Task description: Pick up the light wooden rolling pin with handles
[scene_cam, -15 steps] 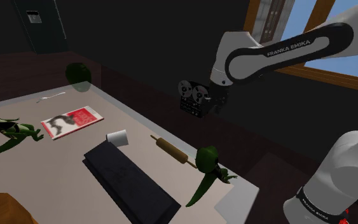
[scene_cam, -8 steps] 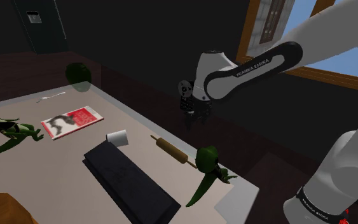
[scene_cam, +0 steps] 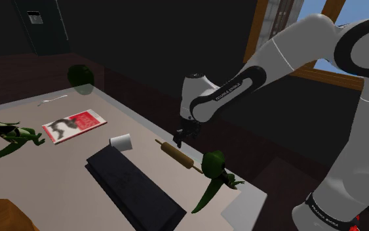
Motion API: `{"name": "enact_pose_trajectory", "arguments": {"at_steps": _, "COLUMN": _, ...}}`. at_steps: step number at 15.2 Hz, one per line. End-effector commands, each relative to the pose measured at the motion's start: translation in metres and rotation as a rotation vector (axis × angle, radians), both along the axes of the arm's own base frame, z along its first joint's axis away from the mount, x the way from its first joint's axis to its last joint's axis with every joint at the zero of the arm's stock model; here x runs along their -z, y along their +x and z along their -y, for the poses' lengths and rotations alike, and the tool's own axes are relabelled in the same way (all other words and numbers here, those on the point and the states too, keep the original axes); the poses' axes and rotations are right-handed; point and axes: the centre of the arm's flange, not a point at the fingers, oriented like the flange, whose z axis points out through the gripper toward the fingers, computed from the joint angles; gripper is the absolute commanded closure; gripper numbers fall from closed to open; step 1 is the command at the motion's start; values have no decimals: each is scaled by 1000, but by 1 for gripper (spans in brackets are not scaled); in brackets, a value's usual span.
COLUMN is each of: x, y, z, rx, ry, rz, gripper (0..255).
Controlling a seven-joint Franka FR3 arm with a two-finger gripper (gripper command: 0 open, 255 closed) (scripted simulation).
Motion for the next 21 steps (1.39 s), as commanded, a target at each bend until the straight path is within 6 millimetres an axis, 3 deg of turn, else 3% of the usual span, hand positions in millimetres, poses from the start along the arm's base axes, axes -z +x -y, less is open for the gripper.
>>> {"name": "enact_pose_trajectory", "arguments": {"at_steps": 1, "x": 23, "y": 11, "z": -9, "rx": -2, "ry": -4, "rz": -8, "gripper": 0}}
{"name": "enact_pose_trajectory", "arguments": {"at_steps": 4, "x": 56, "y": 29, "z": -25, "rx": -5, "ry": -10, "rz": -19, "gripper": 0}}
{"name": "enact_pose_trajectory", "arguments": {"at_steps": 12, "x": 99, "y": 30, "z": -27, "rx": -6, "ry": -11, "rz": -20, "gripper": 0}}
{"name": "enact_pose_trajectory", "arguments": {"at_steps": 14, "x": 99, "y": 30, "z": -27, "rx": -6, "ry": -11, "rz": -20, "gripper": 0}}
{"name": "enact_pose_trajectory", "arguments": {"at_steps": 15, "x": 99, "y": 30, "z": -27, "rx": -6, "ry": -11, "rz": -20, "gripper": 255}}
{"name": "enact_pose_trajectory", "arguments": {"at_steps": 21, "x": 99, "y": 30, "z": -27, "rx": -6, "ry": -11, "rz": -20, "gripper": 255}}
